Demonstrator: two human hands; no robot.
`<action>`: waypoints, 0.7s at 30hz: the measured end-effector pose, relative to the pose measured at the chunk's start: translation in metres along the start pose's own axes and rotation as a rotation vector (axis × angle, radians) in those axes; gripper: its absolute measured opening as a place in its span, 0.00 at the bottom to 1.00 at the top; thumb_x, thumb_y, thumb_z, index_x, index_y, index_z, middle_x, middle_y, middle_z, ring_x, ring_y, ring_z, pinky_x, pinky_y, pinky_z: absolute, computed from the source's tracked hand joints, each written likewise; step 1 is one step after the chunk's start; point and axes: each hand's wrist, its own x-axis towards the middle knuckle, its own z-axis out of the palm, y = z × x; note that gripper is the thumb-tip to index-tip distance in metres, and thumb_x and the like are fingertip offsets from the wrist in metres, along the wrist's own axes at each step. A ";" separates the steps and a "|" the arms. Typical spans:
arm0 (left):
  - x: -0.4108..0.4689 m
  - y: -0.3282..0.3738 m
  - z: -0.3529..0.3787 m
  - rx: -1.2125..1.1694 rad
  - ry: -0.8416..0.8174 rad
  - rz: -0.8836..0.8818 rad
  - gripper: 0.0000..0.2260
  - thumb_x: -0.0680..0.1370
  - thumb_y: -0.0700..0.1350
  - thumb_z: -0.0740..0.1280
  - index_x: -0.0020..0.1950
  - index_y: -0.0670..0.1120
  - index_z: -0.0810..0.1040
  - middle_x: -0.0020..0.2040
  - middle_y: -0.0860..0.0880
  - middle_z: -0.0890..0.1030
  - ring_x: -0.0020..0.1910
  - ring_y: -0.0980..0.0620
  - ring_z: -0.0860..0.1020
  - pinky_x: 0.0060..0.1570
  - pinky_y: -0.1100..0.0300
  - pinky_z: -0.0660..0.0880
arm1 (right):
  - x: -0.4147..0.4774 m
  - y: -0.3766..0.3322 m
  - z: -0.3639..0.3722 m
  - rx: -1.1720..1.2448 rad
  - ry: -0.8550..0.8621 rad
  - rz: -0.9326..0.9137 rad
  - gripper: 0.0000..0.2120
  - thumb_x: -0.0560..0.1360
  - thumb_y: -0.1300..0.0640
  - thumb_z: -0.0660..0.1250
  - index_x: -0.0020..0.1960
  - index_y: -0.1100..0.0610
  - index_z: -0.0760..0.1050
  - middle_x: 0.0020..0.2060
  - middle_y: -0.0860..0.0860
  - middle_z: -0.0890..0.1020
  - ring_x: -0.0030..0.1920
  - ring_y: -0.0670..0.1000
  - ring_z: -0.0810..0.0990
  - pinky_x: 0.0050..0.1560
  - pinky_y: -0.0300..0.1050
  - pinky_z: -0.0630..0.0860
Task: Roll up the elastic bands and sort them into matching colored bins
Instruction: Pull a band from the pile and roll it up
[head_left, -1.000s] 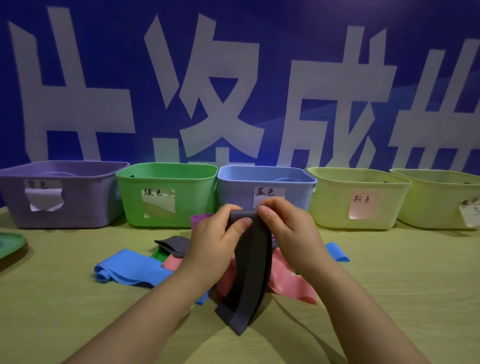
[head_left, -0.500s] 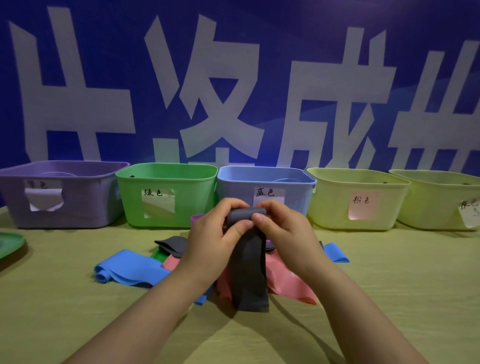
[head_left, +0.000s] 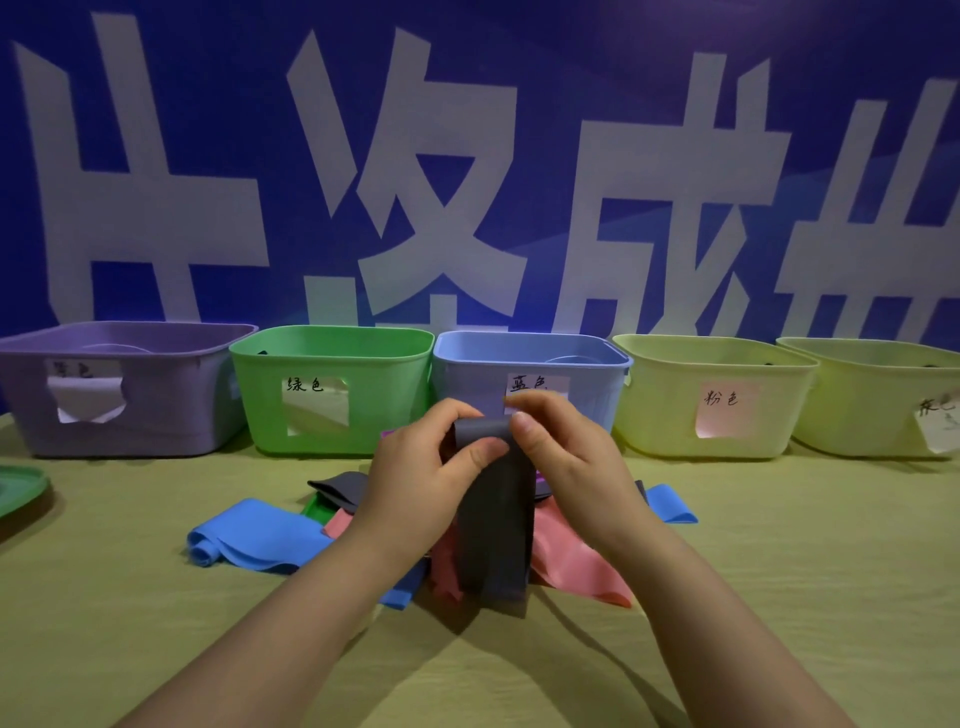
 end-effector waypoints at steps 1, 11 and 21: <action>0.001 -0.001 0.000 -0.026 0.006 -0.029 0.05 0.72 0.48 0.70 0.43 0.50 0.76 0.35 0.51 0.79 0.37 0.54 0.76 0.41 0.54 0.73 | 0.000 0.000 0.001 0.024 -0.009 0.010 0.04 0.74 0.46 0.61 0.49 0.39 0.71 0.44 0.42 0.78 0.48 0.42 0.77 0.50 0.41 0.76; -0.002 -0.003 0.003 -0.146 -0.011 -0.060 0.12 0.67 0.52 0.71 0.47 0.62 0.73 0.44 0.54 0.81 0.45 0.56 0.79 0.47 0.61 0.75 | 0.004 0.004 0.001 -0.251 0.114 -0.033 0.18 0.72 0.42 0.52 0.38 0.54 0.72 0.31 0.48 0.75 0.35 0.44 0.72 0.36 0.38 0.66; 0.001 -0.004 0.000 -0.149 0.034 -0.098 0.14 0.68 0.59 0.66 0.45 0.51 0.76 0.38 0.52 0.81 0.41 0.53 0.79 0.45 0.47 0.77 | 0.001 0.004 0.003 0.107 0.030 -0.016 0.09 0.75 0.54 0.65 0.50 0.40 0.73 0.46 0.47 0.79 0.49 0.47 0.79 0.49 0.44 0.78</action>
